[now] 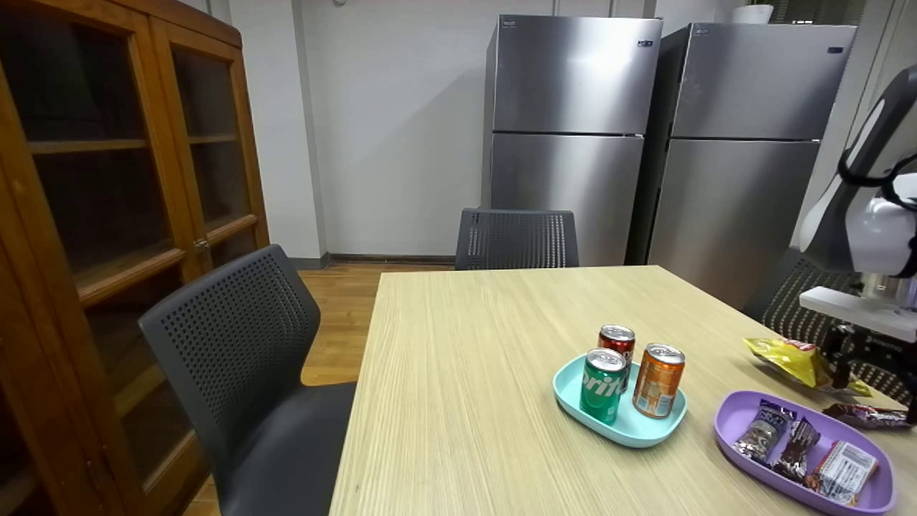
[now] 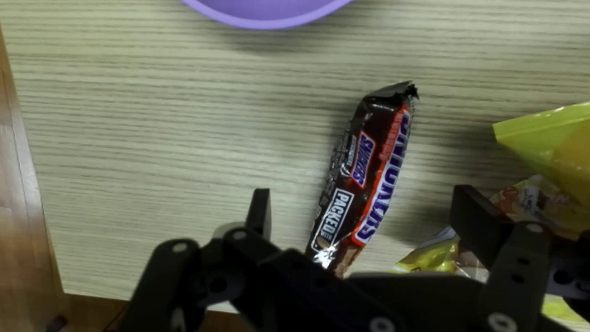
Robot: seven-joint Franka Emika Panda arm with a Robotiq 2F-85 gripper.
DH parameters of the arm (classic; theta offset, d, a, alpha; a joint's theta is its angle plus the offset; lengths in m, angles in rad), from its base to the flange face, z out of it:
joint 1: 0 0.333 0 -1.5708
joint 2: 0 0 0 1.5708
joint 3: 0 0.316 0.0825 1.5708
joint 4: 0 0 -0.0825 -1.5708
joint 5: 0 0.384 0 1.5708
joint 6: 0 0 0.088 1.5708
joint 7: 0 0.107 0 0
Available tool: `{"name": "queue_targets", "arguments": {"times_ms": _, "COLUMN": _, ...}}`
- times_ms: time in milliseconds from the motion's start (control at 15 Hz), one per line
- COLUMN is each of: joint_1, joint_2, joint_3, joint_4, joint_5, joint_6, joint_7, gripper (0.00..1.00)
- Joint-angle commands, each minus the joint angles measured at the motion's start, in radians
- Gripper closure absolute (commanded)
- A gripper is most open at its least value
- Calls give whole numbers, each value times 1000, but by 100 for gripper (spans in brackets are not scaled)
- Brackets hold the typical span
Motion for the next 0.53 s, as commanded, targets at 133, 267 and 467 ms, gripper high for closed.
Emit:
{"name": "queue_targets", "arguments": {"times_ms": 133, "joint_1": -6, "joint_2": 45, "joint_3": -1, "joint_4": 56, "joint_5": 11, "joint_6": -33, "joint_7": 37, "gripper": 0}}
{"name": "queue_targets", "arguments": {"times_ms": 267, "joint_1": -6, "joint_2": 49, "joint_3": -2, "joint_4": 58, "joint_5": 10, "joint_6": -32, "joint_7": 37, "gripper": 0}}
{"name": "queue_targets", "arguments": {"times_ms": 467, "joint_1": -9, "joint_2": 47, "joint_3": 0, "joint_4": 55, "joint_5": 11, "joint_6": -24, "joint_7": 31, "gripper": 30}}
